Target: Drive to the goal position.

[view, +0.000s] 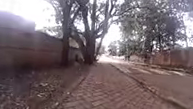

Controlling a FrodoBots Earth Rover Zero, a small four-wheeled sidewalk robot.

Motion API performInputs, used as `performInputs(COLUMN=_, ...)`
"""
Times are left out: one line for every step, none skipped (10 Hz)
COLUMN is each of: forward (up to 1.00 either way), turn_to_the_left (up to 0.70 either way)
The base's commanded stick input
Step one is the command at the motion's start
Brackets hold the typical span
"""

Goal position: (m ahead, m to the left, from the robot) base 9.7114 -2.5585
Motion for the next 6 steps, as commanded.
performInputs(forward=0.70, turn_to_the_left=-0.17)
performInputs(forward=0.70, turn_to_the_left=0.03)
performInputs(forward=0.70, turn_to_the_left=0.04)
performInputs(forward=0.70, turn_to_the_left=0.03)
performInputs(forward=0.70, turn_to_the_left=0.06)
performInputs(forward=0.70, turn_to_the_left=-0.13)
